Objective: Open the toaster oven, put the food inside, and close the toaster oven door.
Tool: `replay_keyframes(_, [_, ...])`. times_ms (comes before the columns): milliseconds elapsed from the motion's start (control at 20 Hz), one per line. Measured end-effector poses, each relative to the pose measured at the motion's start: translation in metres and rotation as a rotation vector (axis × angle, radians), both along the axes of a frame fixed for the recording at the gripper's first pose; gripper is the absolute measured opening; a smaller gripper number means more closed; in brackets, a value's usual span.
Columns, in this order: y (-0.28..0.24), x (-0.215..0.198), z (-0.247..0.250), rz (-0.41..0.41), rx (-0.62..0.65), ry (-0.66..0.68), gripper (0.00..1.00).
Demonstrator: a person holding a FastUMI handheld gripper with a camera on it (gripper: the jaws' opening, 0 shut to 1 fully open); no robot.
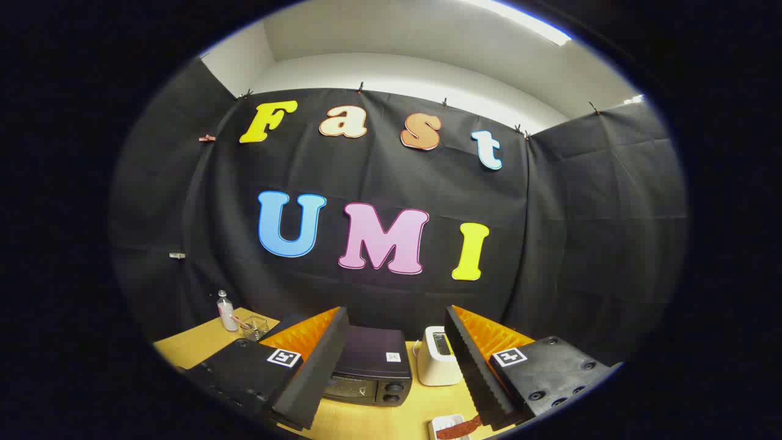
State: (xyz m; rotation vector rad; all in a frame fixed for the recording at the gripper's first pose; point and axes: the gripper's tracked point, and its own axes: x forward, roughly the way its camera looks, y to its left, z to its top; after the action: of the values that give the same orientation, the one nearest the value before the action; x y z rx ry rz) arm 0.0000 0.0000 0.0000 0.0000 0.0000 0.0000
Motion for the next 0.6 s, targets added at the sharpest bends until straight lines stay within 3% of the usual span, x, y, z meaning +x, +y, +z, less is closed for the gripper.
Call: replay_keyframes(600, [-0.0026, 0.0035, -0.0059, -0.010, 0.076, 0.014, 0.97])
